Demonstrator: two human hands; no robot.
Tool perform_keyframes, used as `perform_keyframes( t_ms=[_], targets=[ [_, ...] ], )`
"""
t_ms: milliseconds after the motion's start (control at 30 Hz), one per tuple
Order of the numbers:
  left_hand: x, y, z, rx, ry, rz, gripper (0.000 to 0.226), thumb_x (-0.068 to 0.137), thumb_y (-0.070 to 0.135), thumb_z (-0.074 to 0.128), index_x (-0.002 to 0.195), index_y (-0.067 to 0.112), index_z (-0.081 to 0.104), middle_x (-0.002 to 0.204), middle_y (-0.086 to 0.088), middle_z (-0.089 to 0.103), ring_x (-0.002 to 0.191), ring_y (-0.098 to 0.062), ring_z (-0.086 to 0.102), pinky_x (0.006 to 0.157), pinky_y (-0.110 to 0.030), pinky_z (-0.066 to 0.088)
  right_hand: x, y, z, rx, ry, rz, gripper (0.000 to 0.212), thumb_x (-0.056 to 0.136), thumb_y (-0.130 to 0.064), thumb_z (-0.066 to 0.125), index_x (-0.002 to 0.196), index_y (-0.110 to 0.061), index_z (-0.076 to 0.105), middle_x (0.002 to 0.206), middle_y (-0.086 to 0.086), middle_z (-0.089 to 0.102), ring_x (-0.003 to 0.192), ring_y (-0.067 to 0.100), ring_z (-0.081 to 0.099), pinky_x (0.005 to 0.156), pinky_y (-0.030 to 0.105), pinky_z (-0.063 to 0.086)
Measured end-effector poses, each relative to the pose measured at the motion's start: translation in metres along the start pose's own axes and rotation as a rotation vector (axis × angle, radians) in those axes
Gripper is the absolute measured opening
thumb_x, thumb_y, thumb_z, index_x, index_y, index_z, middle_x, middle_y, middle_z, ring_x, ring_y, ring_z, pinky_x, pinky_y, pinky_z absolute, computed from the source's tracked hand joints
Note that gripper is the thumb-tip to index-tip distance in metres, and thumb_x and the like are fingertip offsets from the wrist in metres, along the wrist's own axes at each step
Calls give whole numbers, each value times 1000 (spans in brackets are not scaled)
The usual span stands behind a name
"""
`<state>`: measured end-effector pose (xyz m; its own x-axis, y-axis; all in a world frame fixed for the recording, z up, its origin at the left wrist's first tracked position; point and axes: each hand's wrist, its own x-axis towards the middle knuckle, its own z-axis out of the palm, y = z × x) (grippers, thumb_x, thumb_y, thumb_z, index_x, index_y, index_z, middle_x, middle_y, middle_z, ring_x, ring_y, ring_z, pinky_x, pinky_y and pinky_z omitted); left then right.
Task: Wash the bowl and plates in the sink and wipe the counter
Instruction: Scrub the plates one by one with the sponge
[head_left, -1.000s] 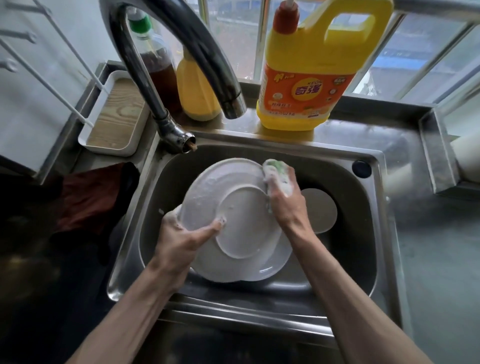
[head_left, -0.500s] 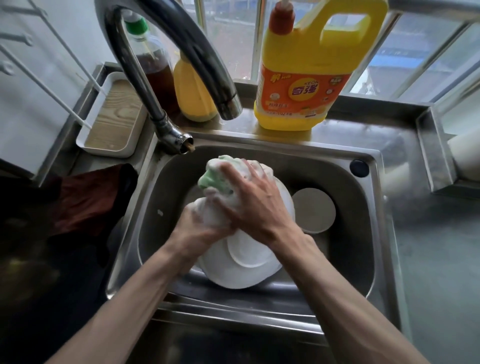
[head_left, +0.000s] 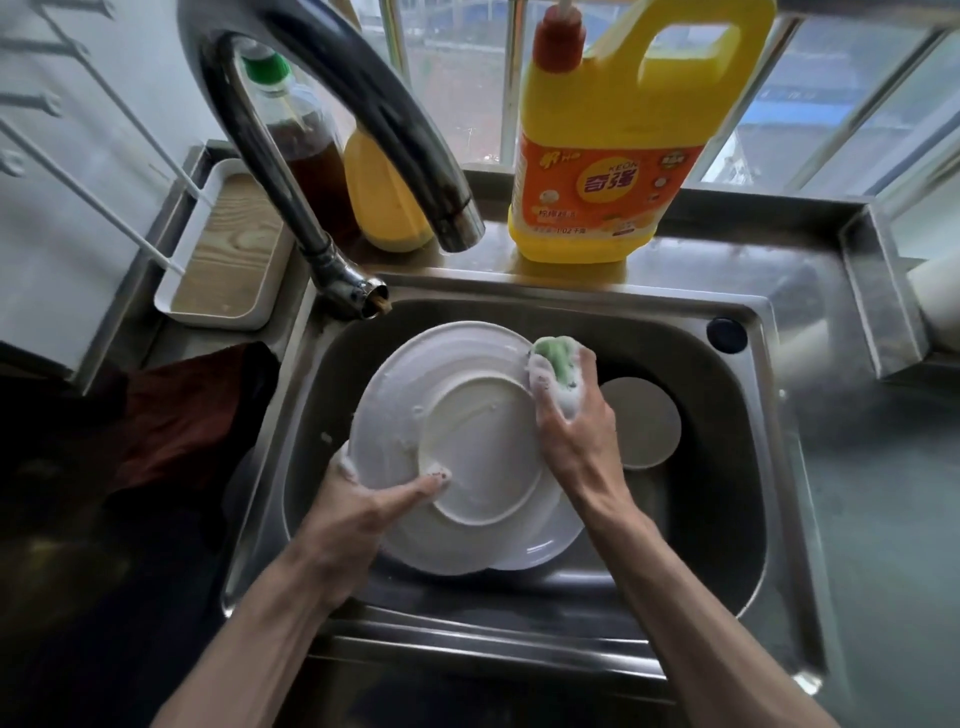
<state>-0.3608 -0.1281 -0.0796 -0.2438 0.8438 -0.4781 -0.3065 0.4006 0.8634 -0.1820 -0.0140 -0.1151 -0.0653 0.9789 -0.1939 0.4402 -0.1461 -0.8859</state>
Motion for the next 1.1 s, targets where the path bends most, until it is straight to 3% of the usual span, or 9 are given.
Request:
perform_keyframes(
  t_ms=[133,267,433,533,667,833,900,967,1100],
  targets=[
    [17,9,-8,9,-113,-38,59,65,-2,89,120,8,71,108,-19,76,98,-34,75,74,-34,62,13,-6,-4,-158,-83,-167,27,103,-49,54,126,-40,45,120,-2,62,106,24,60,90,45,51],
    [25,5,-2,84,-131,-39,70,56,23,94,121,12,70,108,-16,77,98,-32,75,75,-38,61,16,-21,-2,-309,-145,-268,36,102,-55,51,133,-38,42,130,2,54,111,22,50,98,49,44],
    [16,-14,10,35,-61,-29,68,58,25,96,121,18,71,113,-12,77,106,-30,73,88,-43,58,-4,-52,22,-555,-191,-662,44,100,-57,49,138,-35,49,131,2,51,122,26,45,106,48,35],
    [5,-17,11,-20,-40,-13,51,69,3,90,116,15,73,105,-13,78,95,-26,76,74,-35,61,5,-43,16,-569,-138,-556,47,97,-53,37,139,-35,48,132,0,46,121,22,42,108,47,35],
    [-2,-19,17,-88,16,-80,44,73,5,82,116,9,72,104,-17,77,94,-35,76,68,-42,63,8,-28,6,-455,-56,-297,60,90,-53,26,142,-31,48,126,-1,30,116,19,32,105,37,24],
    [2,-16,17,-181,52,-90,53,74,7,87,124,5,68,112,-18,76,99,-35,75,69,-39,63,7,-11,-8,-316,-77,-206,49,97,-41,43,144,-27,48,121,-10,24,114,11,30,114,48,32],
    [6,-14,14,-243,75,-96,51,81,7,81,130,6,65,117,-18,74,101,-34,75,70,-41,63,3,-3,-11,-215,-32,-237,40,98,-38,55,136,-25,57,122,-8,33,116,18,43,107,53,45],
    [10,-14,12,-280,75,-85,59,82,11,82,137,8,60,123,-18,72,107,-35,73,74,-42,63,-4,1,-13,-140,18,-280,38,95,-35,67,132,-23,62,122,-6,44,113,23,56,98,49,54],
    [15,-12,13,-312,92,-75,58,84,13,77,139,12,59,125,-15,72,110,-32,72,75,-39,63,-15,4,-18,-137,43,-334,31,93,-25,76,122,-19,70,116,-5,54,107,20,61,92,46,54]
  ],
)
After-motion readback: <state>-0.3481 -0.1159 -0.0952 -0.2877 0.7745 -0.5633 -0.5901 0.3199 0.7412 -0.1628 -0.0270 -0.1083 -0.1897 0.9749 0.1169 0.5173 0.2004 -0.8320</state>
